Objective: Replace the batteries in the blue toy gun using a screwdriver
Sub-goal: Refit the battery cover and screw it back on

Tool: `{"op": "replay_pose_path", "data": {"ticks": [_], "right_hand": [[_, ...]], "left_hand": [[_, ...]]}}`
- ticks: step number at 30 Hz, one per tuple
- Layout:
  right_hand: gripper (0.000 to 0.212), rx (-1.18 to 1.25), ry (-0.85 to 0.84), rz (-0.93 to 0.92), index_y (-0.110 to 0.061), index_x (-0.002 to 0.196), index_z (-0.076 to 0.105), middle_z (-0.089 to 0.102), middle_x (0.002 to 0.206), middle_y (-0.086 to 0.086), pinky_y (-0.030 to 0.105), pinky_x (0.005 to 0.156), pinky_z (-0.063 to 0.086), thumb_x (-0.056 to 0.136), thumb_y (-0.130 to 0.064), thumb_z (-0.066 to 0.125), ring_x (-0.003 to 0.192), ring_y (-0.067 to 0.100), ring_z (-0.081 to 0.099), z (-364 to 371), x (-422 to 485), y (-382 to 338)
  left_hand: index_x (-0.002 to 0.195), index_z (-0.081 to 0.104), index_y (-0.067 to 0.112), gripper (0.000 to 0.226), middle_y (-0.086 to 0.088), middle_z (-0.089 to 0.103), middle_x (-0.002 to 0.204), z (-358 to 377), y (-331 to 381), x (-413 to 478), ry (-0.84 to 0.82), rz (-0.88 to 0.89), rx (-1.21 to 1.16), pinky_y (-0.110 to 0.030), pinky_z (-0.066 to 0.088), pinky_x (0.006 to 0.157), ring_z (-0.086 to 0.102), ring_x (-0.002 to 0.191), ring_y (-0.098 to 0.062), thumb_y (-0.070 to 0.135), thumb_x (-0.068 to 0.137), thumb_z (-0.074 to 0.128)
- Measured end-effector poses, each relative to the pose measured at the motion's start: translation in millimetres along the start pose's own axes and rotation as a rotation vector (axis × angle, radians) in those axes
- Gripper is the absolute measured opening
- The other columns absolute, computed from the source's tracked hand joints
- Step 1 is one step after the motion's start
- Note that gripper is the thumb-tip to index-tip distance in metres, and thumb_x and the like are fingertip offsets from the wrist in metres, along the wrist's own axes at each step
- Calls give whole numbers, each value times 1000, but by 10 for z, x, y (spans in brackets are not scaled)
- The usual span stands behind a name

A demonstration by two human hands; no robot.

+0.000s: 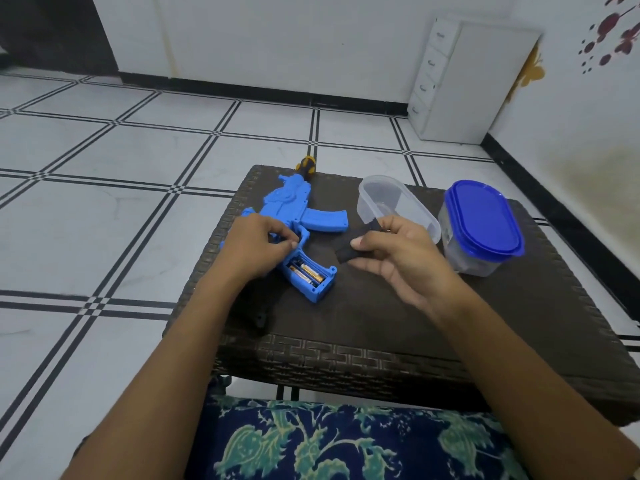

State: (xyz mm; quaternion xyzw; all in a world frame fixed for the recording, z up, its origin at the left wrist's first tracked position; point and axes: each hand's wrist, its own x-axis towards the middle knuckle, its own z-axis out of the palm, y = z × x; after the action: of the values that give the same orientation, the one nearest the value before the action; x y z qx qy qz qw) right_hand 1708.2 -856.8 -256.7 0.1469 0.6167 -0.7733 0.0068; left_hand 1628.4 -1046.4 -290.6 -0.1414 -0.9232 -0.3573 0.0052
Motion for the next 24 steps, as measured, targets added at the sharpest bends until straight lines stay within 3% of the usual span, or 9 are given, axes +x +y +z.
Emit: {"op": "replay_pose_path", "data": {"ticks": [2,4,7,11,14,17,21,24], "right_hand": [[40,-53,-9,-52,-16,108,57,66,101,21,41,81,60,81,12,66,95,30,72,64,15,122],[44,-345,12,-186,-25,116,64,70,99,14,37,77,60,82,2,71,93,22,71,107,31,251],[17,-708,86,-338,-25,94,74,70,81,1,38,65,56,79,-18,78,76,20,68,127,46,330],[13,-704,14,-122,-13,93,70,71,82,8,27,54,58,83,-14,77,55,17,68,115,-5,345],[28,-758,-29,-100,-11,105,72,72,95,7,22,62,59,78,-14,81,65,15,72,141,-38,330],[47,-1069,-103,-206,-15,119,70,62,95,-12,5,67,39,74,-17,82,79,-1,58,116,-58,239],[49,-1369,-237,-277,-20,130,62,47,101,-4,20,79,39,83,-28,73,89,8,48,85,-77,149],[36,-1479,-293,-291,-11,116,69,51,95,9,38,77,47,88,-33,64,85,23,54,128,-110,123]], "left_hand": [[96,76,21,15,4,68,92,4,1,6,-2,-4,-3,-12,43,55,65,81,-15,21,85,67],[96,76,22,14,4,68,93,4,5,6,-3,-12,-9,-12,43,53,66,79,-17,21,85,67],[95,76,22,14,6,66,89,-15,1,-1,-3,-11,-8,-10,40,50,67,78,-18,21,85,67],[96,76,23,14,6,66,89,-20,-1,-14,-6,-9,-11,-9,39,48,67,78,-19,22,85,66],[94,75,25,13,4,67,86,-18,-4,-7,-4,-17,-14,-9,37,46,66,78,-18,22,84,67],[92,76,25,13,3,69,89,-14,-20,3,-9,-26,-33,-12,41,50,67,79,-19,22,83,67],[92,76,25,12,4,68,88,-11,-23,9,-15,-25,-33,-11,42,50,67,79,-20,21,84,67],[91,76,24,12,2,68,87,-4,-16,9,-14,-24,-36,-10,45,45,67,77,-21,20,84,67]]}}
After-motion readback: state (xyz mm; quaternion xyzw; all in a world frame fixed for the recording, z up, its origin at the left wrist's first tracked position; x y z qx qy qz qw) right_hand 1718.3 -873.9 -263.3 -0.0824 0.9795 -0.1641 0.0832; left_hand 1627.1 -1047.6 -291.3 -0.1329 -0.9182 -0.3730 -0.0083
